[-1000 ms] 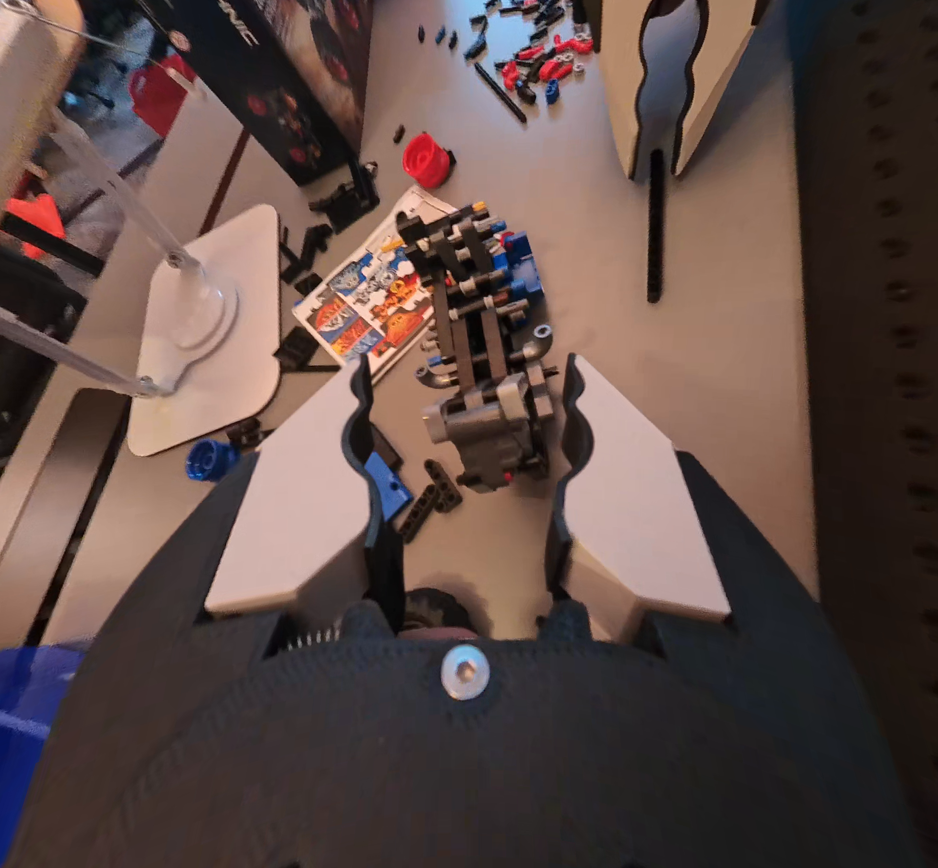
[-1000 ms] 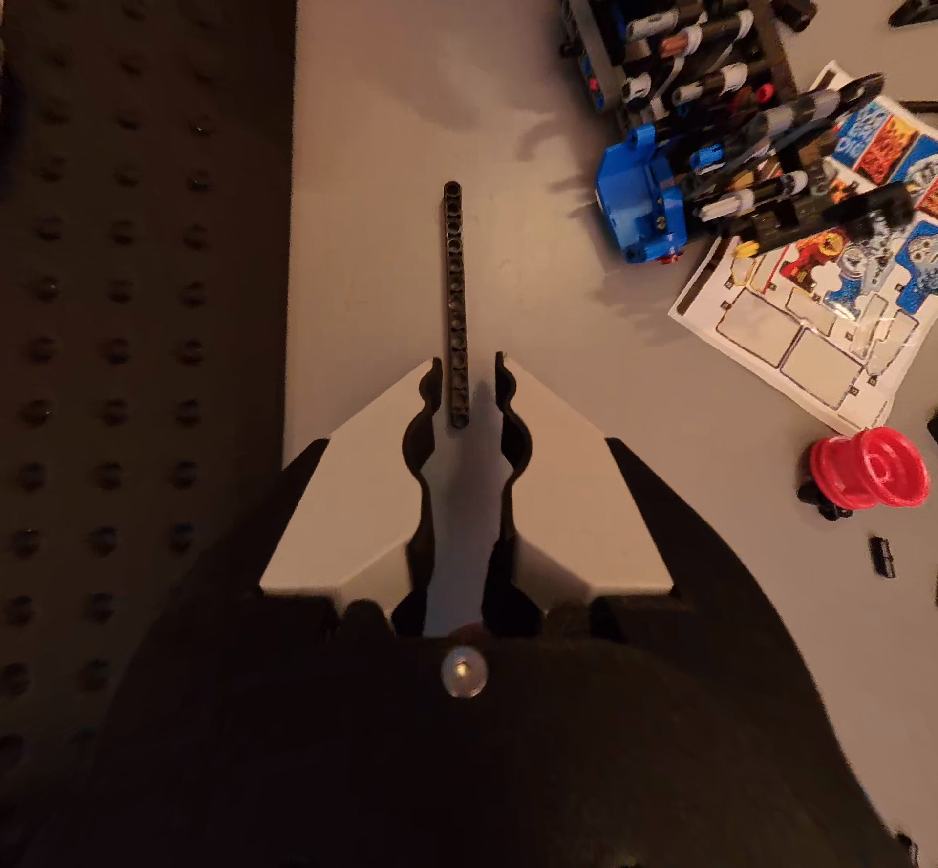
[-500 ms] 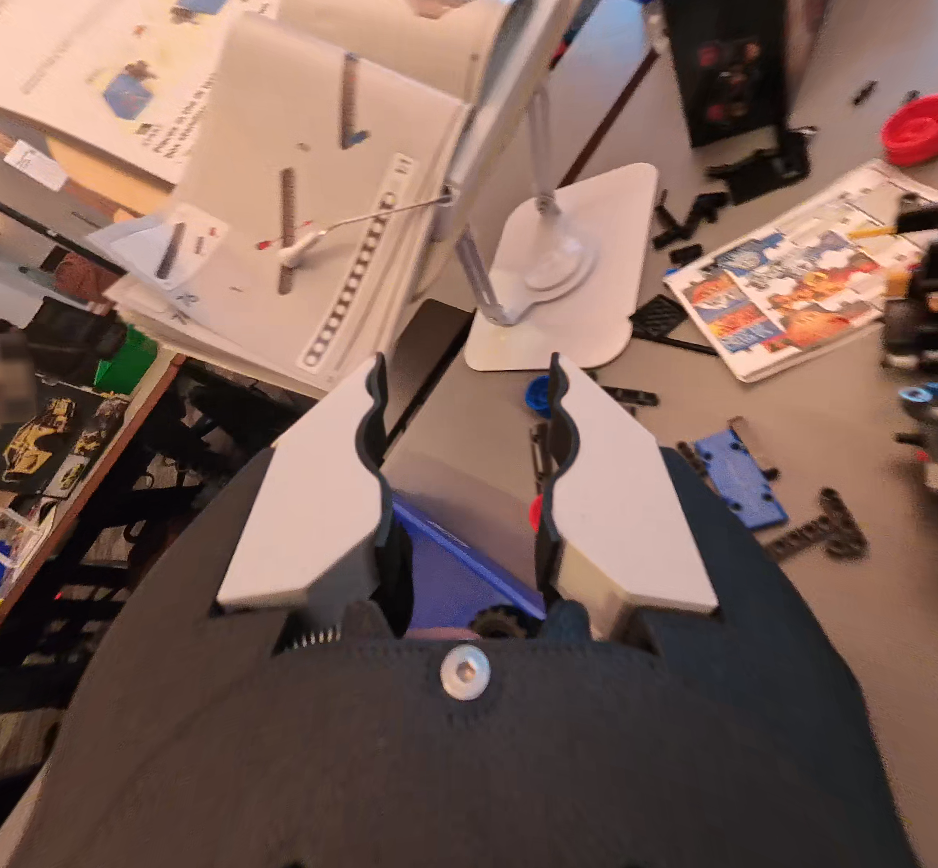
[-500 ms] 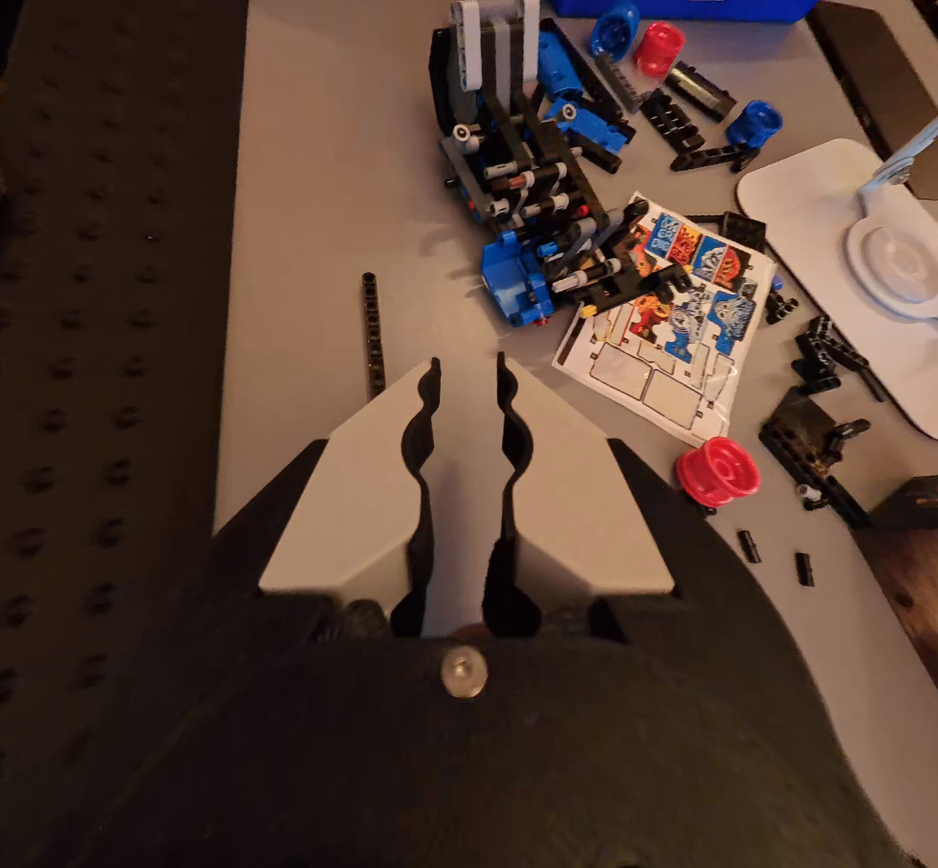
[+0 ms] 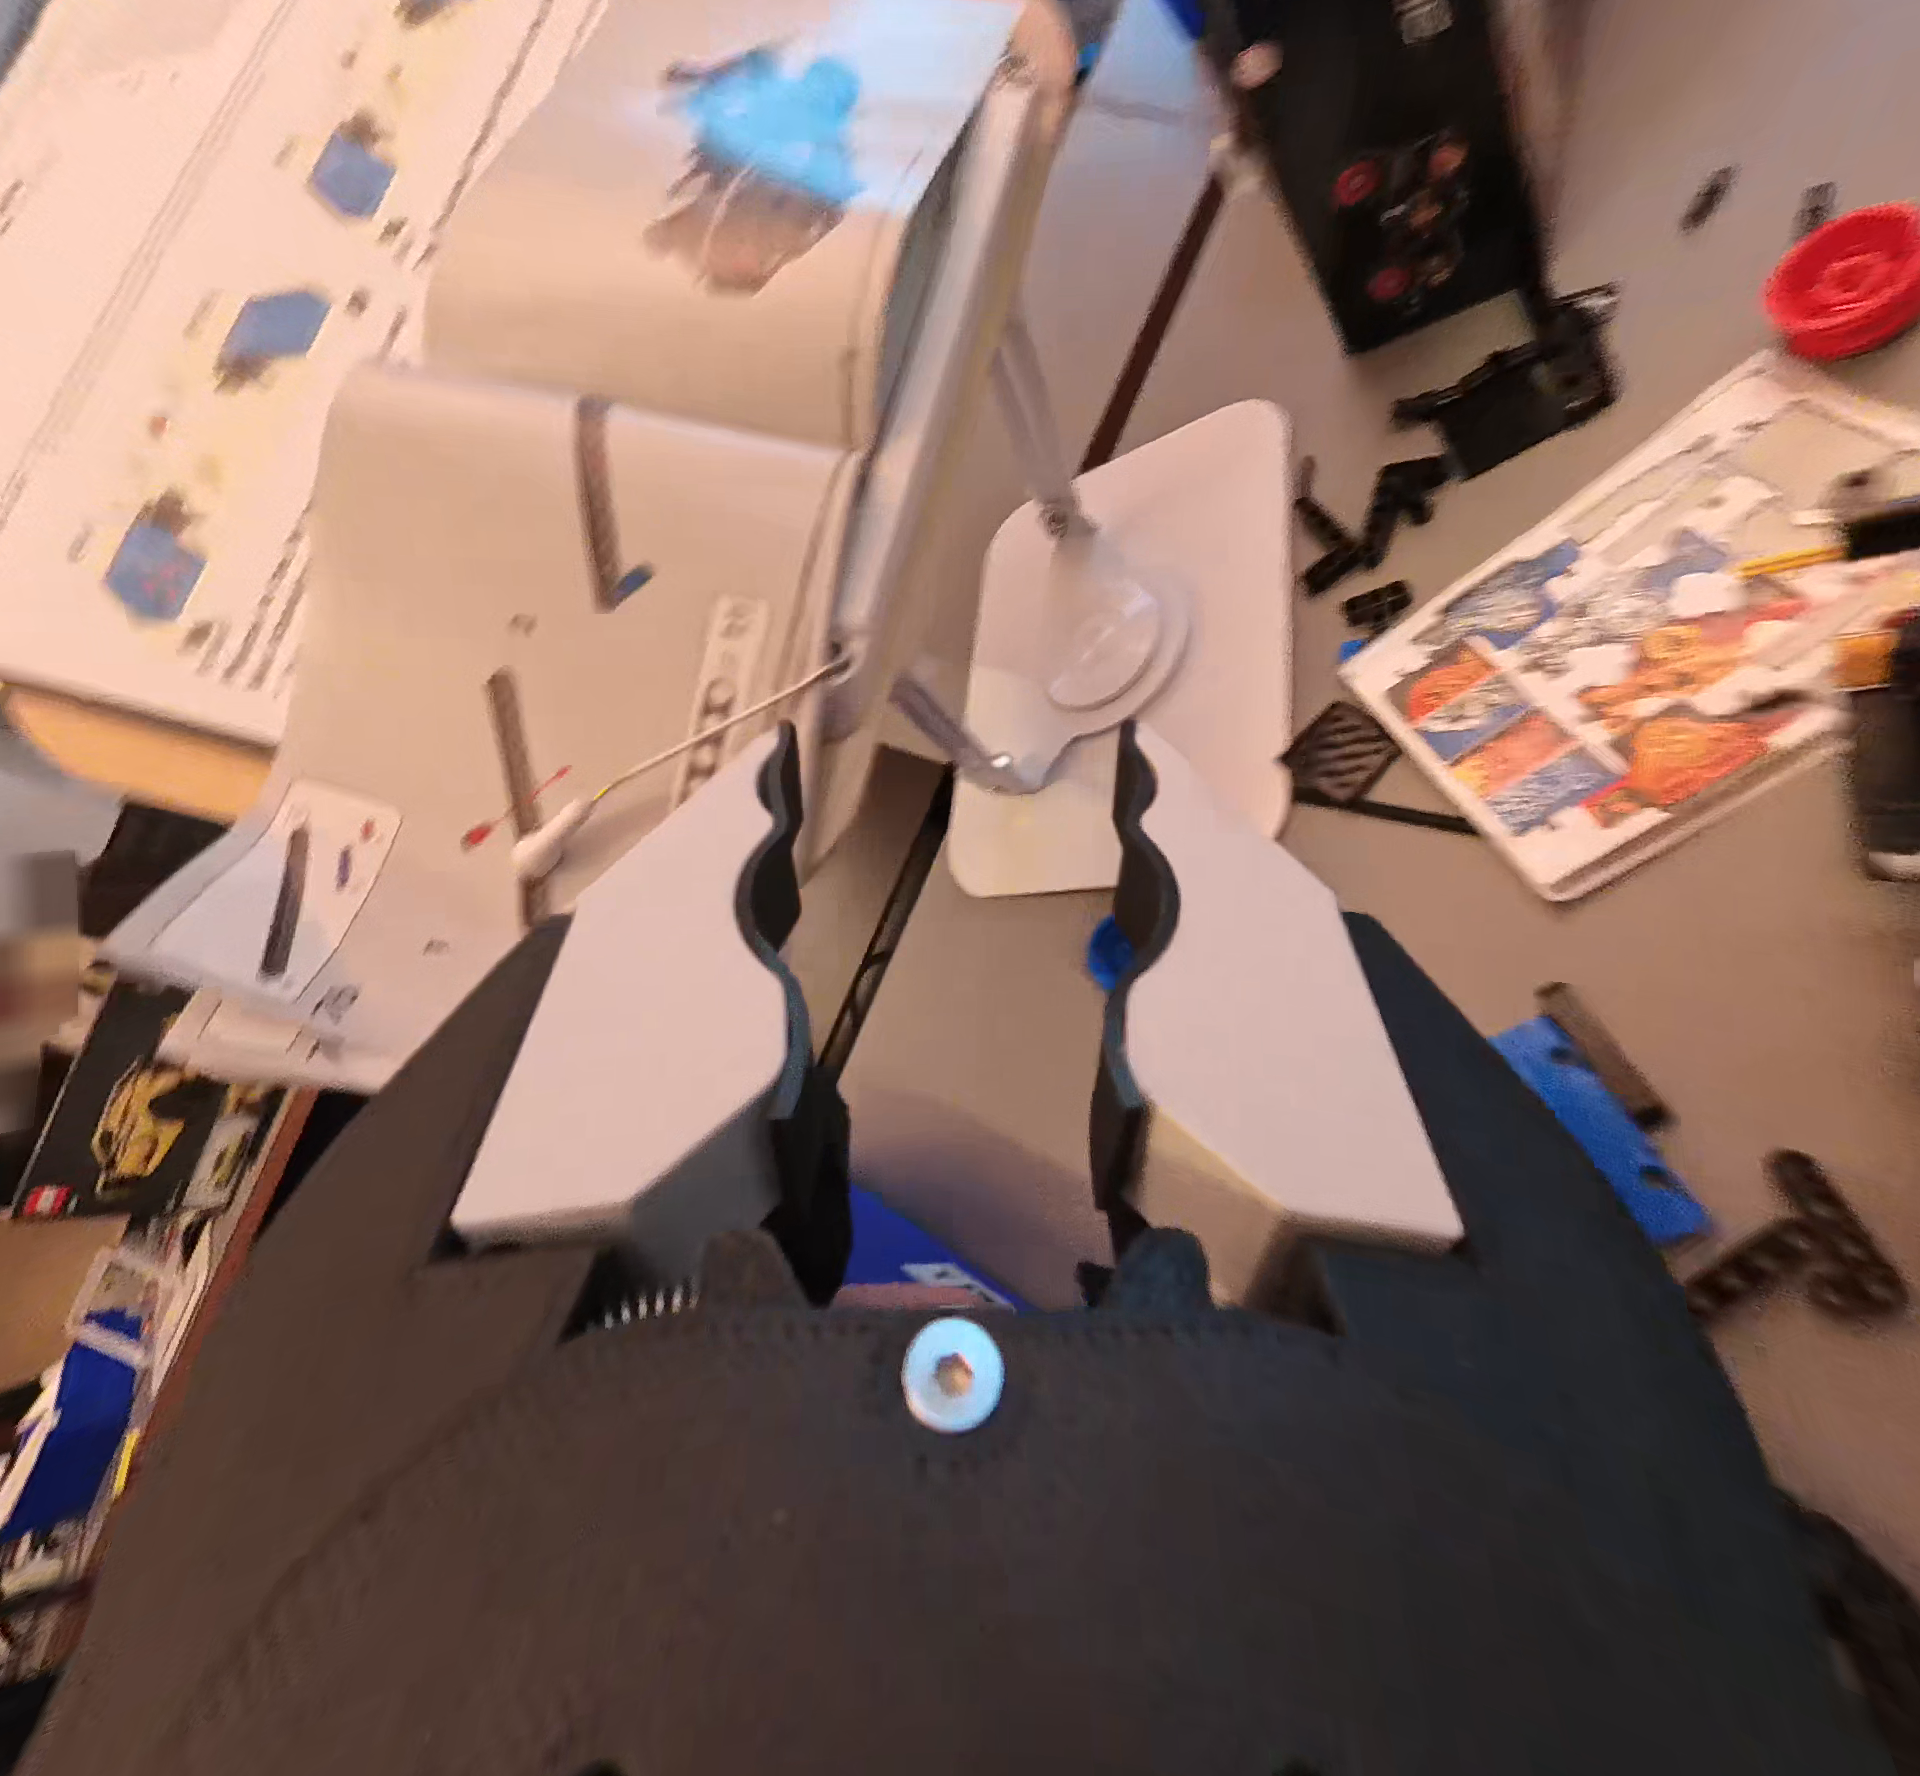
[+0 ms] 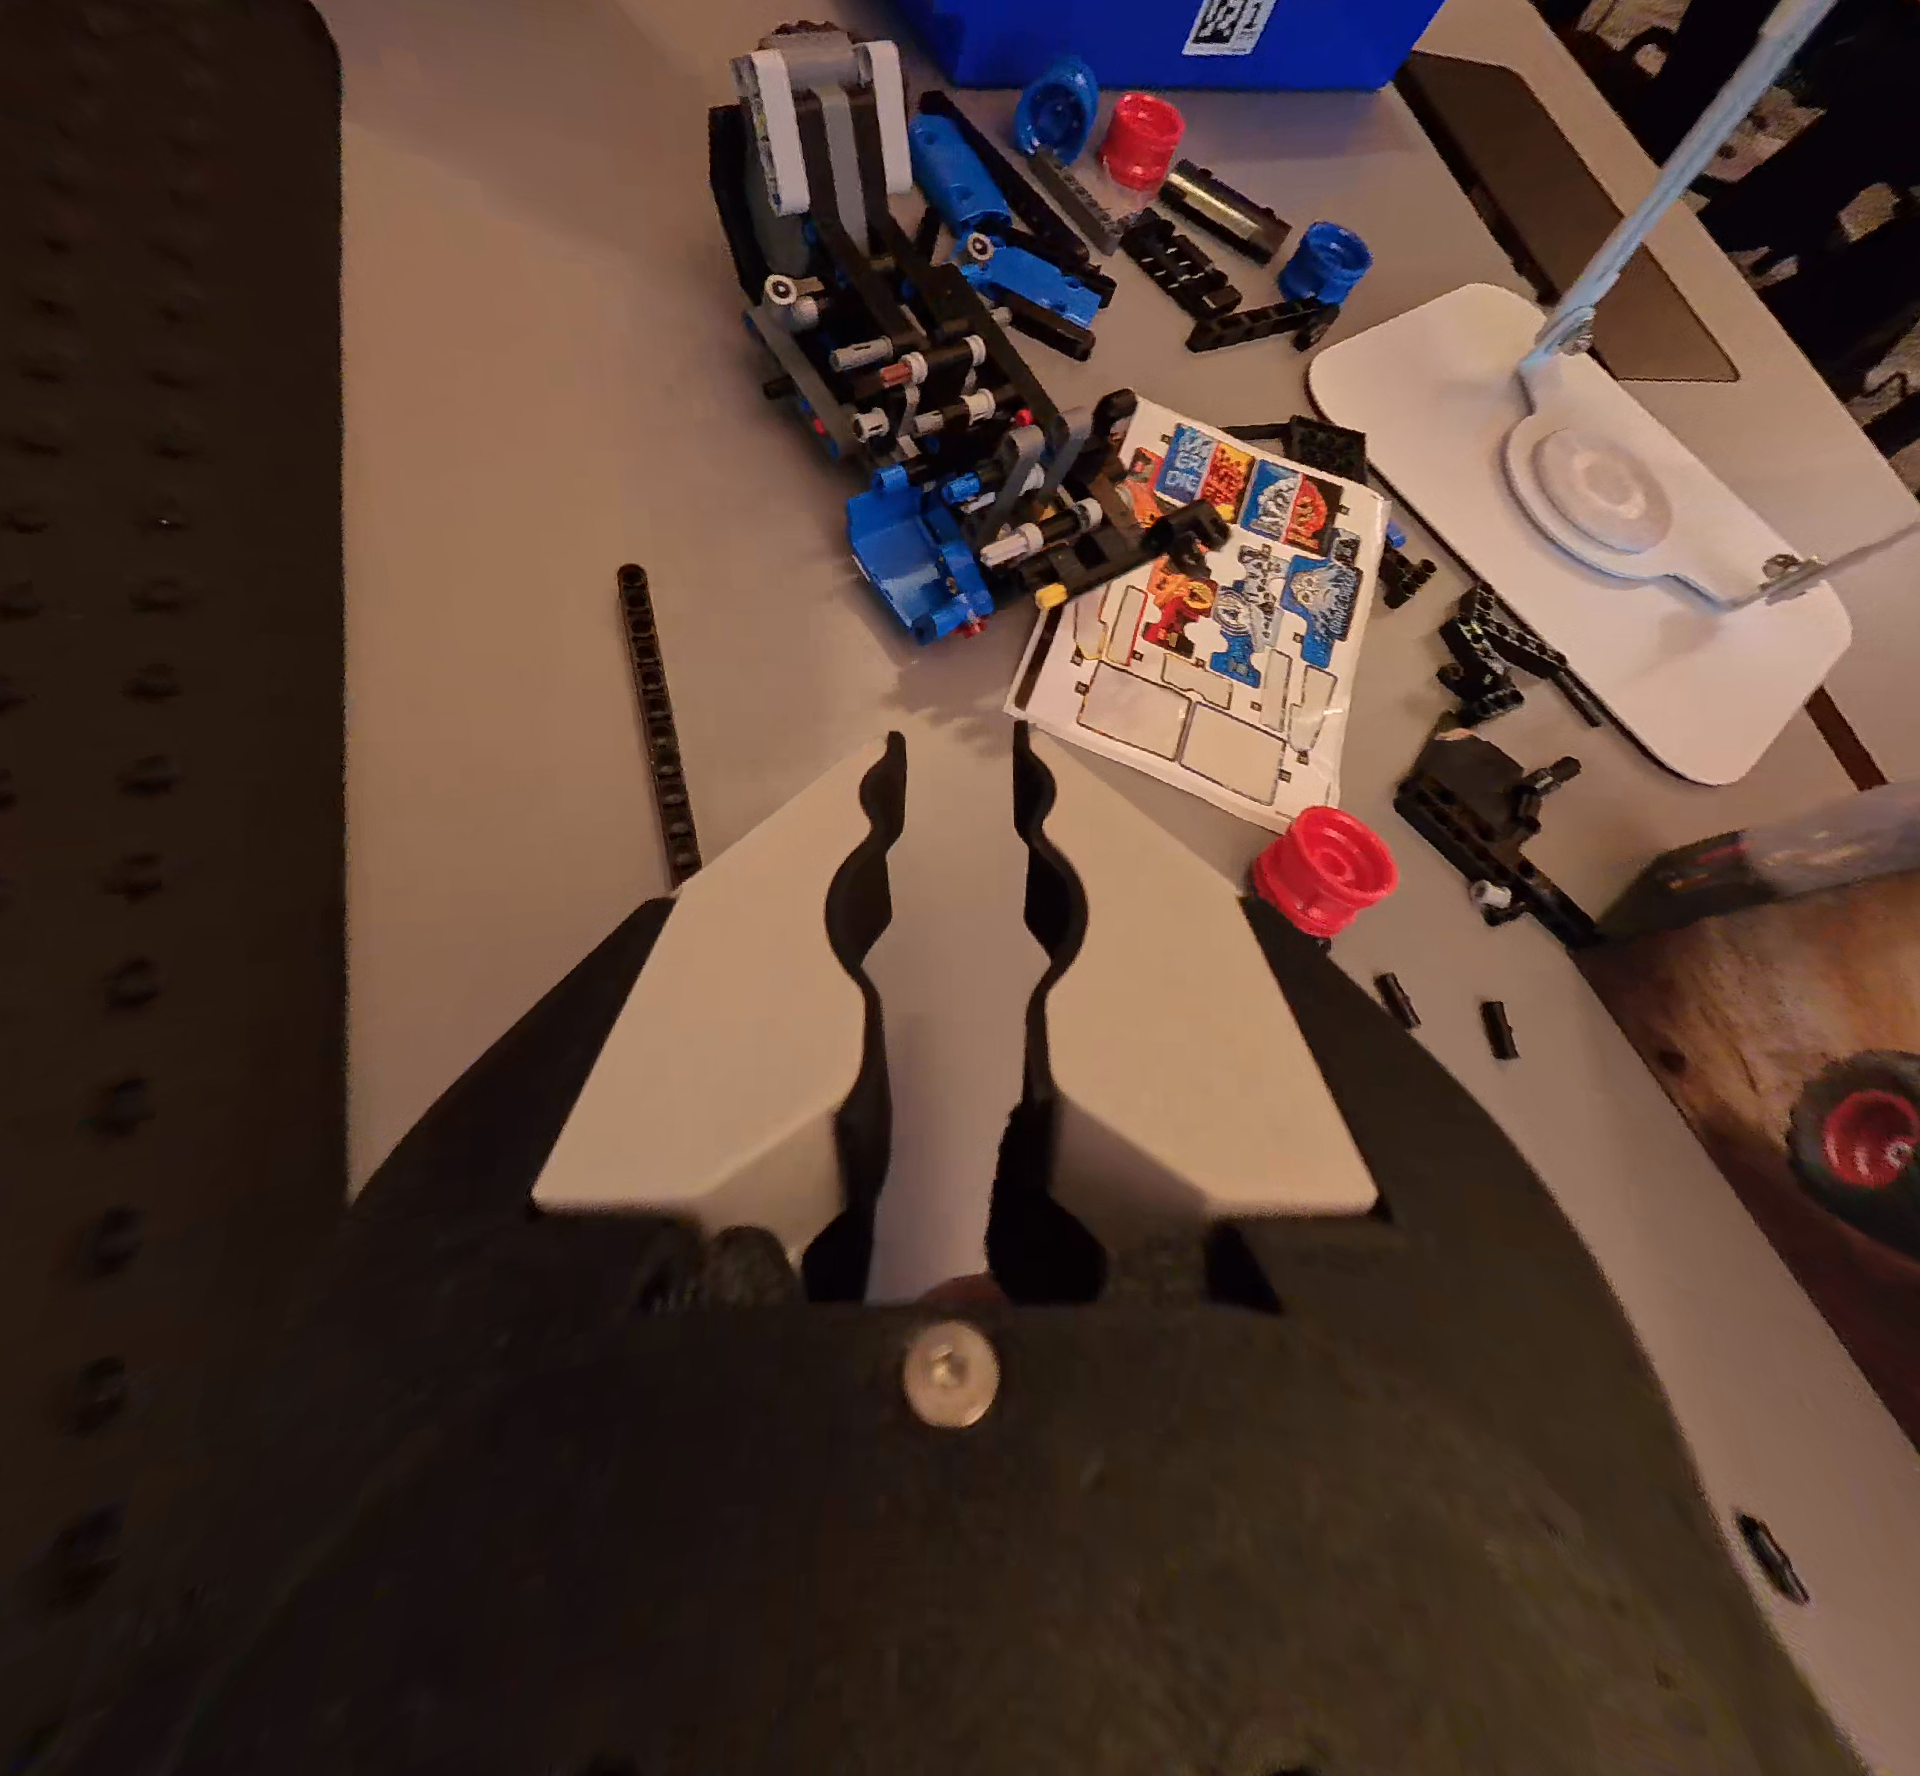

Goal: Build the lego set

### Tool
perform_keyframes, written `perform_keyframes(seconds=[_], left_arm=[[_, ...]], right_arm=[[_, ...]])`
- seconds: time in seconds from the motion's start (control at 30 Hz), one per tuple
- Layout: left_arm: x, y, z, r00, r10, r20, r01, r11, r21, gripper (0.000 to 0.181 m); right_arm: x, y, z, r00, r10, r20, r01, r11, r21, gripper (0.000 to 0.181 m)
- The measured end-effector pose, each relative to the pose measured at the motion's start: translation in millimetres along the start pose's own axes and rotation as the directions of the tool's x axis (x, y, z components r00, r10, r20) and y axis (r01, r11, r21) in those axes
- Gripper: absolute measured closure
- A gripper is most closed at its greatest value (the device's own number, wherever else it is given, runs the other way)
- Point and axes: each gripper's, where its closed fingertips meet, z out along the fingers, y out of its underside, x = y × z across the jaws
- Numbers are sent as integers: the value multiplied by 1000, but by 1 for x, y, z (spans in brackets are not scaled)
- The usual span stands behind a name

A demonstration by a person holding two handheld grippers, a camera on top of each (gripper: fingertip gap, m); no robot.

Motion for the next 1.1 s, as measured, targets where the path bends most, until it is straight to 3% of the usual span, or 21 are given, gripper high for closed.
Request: perform_keyframes(seconds=[0.2, 0.37, 0.57, 0.77, 0.9, 1.1], left_arm=[[81, -46, -23, 976, 106, -192, -85, 990, 116, 126], [154, -67, -45, 922, 191, -337, -129, 972, 199, 128], [243, -85, -61, 839, 244, -485, -117, 953, 278, 128], [311, -79, -59, 754, 191, -628, -73, 975, 210, 127], [330, -68, -45, 766, 200, -611, -109, 977, 184, 125], [328, -54, -32, 775, 133, -618, -74, 990, 120, 124]], right_arm=[[14, 0, -22, 997, 20, -78, -20, 1000, 5, 165], [18, 5, -47, 989, 37, -145, -37, 999, 1, 167], [23, 26, -83, 966, 73, -246, -89, 994, -58, 166], [34, 66, -131, 920, 128, -370, -201, 966, -164, 164], [35, 100, -157, 896, 164, -413, -286, 924, -254, 163], [31, 142, -159, 904, 174, -390, -333, 860, -387, 171]])
